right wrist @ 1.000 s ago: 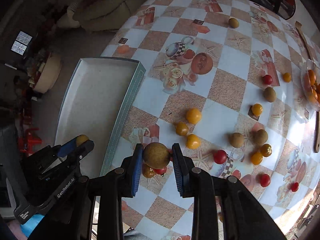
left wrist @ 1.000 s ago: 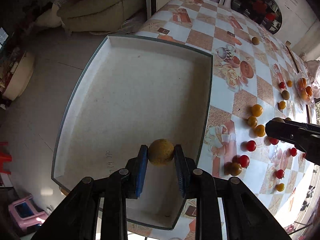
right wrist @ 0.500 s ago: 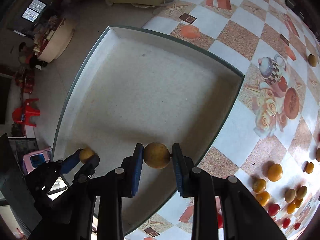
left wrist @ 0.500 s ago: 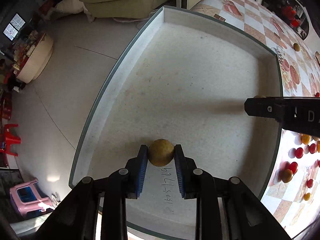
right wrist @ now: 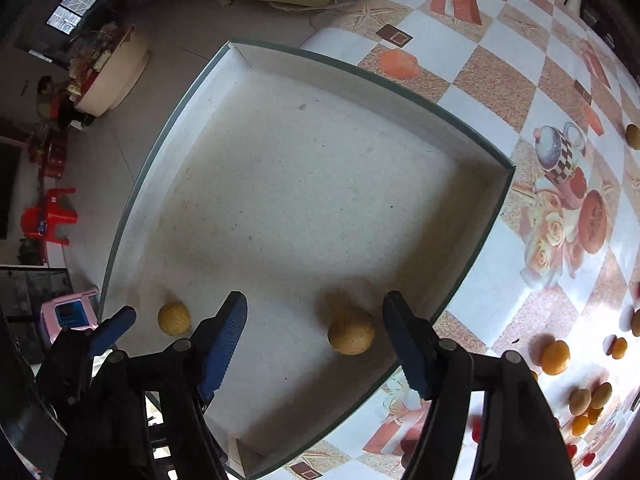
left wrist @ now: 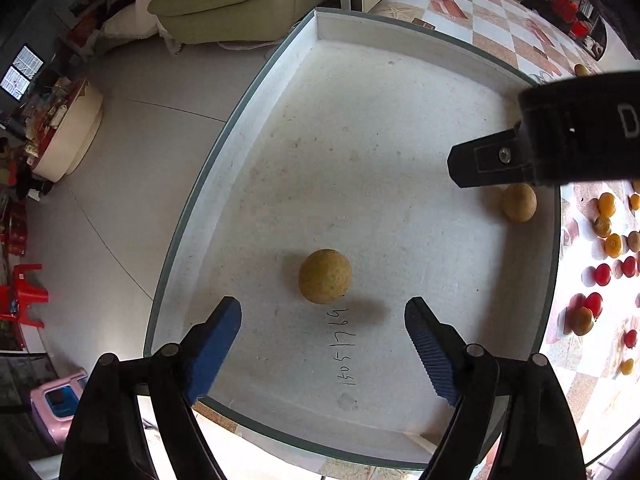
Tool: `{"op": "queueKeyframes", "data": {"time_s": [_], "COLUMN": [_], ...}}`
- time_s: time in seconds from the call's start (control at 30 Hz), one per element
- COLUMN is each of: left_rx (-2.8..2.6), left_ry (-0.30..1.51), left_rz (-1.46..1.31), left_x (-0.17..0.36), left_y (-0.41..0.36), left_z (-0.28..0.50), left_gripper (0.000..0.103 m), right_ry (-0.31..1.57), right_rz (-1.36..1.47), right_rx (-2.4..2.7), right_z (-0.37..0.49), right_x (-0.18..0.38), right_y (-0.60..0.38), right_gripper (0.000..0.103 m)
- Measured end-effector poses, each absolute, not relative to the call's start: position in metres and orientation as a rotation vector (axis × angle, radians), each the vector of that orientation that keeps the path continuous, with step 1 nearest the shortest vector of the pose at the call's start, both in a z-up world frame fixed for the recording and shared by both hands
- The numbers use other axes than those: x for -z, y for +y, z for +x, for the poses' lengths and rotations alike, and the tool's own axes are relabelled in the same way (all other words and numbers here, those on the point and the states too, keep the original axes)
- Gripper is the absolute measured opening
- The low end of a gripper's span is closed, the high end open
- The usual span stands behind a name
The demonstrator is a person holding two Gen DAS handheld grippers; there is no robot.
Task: Organize fruits
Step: 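Move both open grippers back over the tablecloth toward more fruit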
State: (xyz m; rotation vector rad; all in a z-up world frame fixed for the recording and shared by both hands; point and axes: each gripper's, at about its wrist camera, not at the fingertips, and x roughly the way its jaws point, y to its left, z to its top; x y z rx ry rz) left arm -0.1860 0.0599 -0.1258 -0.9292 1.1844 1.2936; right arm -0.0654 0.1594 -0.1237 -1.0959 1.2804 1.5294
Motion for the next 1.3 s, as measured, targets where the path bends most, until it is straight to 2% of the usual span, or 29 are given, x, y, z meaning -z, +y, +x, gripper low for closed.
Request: {"op": "queueKeyframes", "data": {"time_s": [0.1, 0.33, 0.53, 0.83, 1.3], "left_rx": [-1.281, -1.227, -1.118, -0.901, -0.738], "left_ry": [1.205, 1.225, 1.229, 1.242, 1.307], "left_rz": [-0.921, -0.86, -0.749, -0.606, -0.533], "left_x": [0.122, 0.102, 0.079, 0.067, 0.099], "left_y": [0.054, 0.049, 0.052, 0.059, 0.062], "left_z": [-0.182, -0.148, -0.088, 0.019, 0.141], "left_gripper": [0.085, 0.085, 0.085, 0.085, 0.085], "right_ry": [1.29, 1.294, 1.331, 1.407, 1.462], "right_rz": [-1.014, -0.875, -0.808, -0.696, -0.532], "right_rx": [-1.549, -1.465, -1.32, -1.011, -0.695], "right_z": [-0.056, -0.013, 0.071, 0.181, 0.308], "right_x": [0.106, 0.083, 0.072, 0.087, 0.11], "right_y": [0.156, 0.139, 0.097, 0.015, -0.077], "right_gripper": [0.088, 0.088, 0.088, 0.088, 0.088]}}
